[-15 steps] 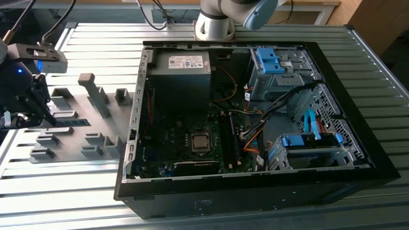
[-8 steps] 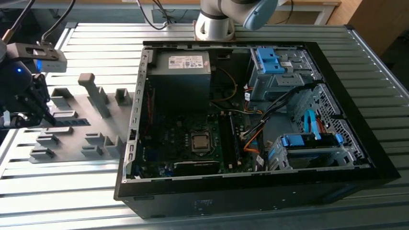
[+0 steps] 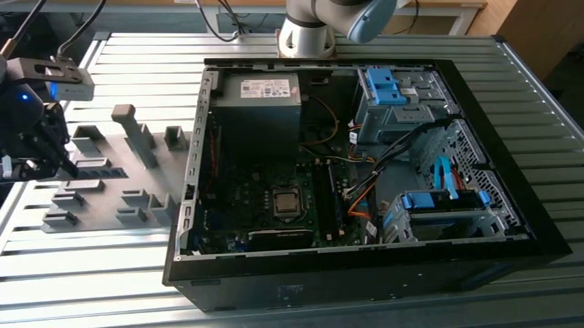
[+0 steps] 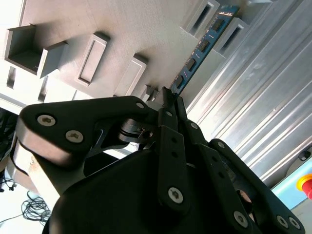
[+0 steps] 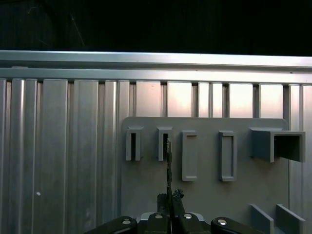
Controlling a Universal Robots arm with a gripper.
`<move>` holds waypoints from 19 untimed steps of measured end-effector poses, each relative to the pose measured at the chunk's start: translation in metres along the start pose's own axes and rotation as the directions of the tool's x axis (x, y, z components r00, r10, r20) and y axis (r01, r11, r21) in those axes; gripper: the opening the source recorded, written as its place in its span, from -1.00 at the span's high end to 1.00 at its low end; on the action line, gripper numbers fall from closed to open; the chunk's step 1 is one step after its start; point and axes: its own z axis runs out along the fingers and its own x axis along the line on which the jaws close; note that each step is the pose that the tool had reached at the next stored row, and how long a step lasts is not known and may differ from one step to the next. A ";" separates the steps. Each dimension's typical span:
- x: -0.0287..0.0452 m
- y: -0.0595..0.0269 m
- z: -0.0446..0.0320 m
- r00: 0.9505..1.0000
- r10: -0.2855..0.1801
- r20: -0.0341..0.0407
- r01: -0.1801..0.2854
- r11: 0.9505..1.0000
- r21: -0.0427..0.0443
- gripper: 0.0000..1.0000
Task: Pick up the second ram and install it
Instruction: 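Pick up the second ram and move it above second insertion slot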
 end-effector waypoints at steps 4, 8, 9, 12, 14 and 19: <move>-0.0001 0.0000 -0.0016 1.000 0.000 0.000 0.000 1.000 0.000 0.73; -0.0001 0.0000 -0.0030 1.000 0.000 0.000 0.000 1.000 0.000 0.73; -0.0001 0.0000 -0.0033 1.000 0.000 0.000 0.000 1.000 0.000 0.73; -0.0001 0.0000 -0.0041 1.000 0.000 0.000 0.000 1.000 0.000 0.73; -0.0001 0.0000 -0.0047 1.000 0.000 0.000 0.000 1.000 0.000 0.73; -0.0002 0.0000 -0.0061 1.000 0.000 0.000 0.000 1.000 0.000 0.73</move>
